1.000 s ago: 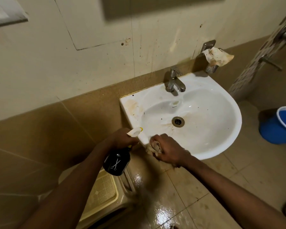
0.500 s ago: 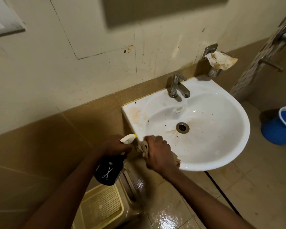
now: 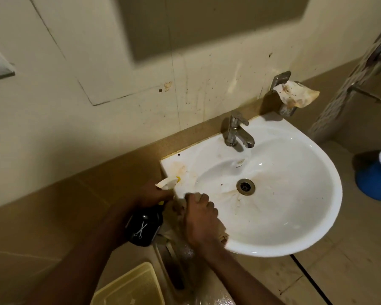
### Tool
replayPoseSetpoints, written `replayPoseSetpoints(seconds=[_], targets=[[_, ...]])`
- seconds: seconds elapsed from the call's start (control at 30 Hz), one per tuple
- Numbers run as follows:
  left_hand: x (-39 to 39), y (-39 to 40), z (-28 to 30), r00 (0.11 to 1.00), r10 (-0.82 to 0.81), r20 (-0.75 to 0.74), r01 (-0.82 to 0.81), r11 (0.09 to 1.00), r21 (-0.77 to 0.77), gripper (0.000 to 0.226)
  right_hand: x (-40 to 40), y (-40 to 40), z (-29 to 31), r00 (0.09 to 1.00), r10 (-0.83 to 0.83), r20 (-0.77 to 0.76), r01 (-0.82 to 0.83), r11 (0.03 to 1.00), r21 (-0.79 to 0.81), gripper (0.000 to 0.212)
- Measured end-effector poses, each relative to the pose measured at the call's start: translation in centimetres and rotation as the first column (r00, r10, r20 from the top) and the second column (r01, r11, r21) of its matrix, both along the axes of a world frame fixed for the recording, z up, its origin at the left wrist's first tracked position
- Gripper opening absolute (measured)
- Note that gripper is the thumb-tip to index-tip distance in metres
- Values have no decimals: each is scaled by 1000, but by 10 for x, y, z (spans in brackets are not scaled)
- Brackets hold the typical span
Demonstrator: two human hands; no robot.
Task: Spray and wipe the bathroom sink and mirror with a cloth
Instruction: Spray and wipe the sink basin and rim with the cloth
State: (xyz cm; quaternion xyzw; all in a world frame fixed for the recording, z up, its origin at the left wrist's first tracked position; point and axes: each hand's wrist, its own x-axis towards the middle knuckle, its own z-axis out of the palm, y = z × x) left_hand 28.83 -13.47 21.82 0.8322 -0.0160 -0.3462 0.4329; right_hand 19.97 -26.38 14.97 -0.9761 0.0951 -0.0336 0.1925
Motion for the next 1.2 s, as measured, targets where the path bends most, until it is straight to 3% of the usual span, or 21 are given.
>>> replayPoseSetpoints(seconds=[0.1,0.23,0.27,0.3,0.43,0.57,0.67,0.9,1.0,1.13,1.2], targets=[[36,-3,19,998,-9,64,7,999,45,8,60,26,10,982,-183,38,180,980,88,30],[49,-13,29,997,-75,-8,75,990,119,22,71,29,-2,952,-304,33,302,952,45,26],[48,-12,28,998,-70,-6,70,988,140,36,59,29,-6,947,-319,25,318,947,35,24],[45,-10,27,997,-75,-1,74,982,176,47,46,30,-10,944,-328,35,327,945,18,24],[47,-3,28,979,-141,-145,160,979,126,18,32,34,-12,935,-349,65,353,934,-54,32],[61,-1,31,989,-145,-15,145,982,124,16,71,46,-1,912,-409,34,410,911,-39,31],[72,-6,42,968,-247,-47,249,968,42,33,94,49,2,894,-445,44,446,895,-16,31],[79,-12,49,941,-325,-98,333,940,76,20,69,69,-11,893,-439,100,441,897,0,24],[96,-23,51,945,-298,-134,307,950,53,25,116,57,9,853,-502,145,494,865,90,15],[106,-39,49,939,-322,-121,329,943,40,32,131,49,6,753,-595,281,585,800,128,27],[111,-37,49,932,-326,-160,339,939,60,34,112,67,-6,808,-542,230,534,839,102,17]])
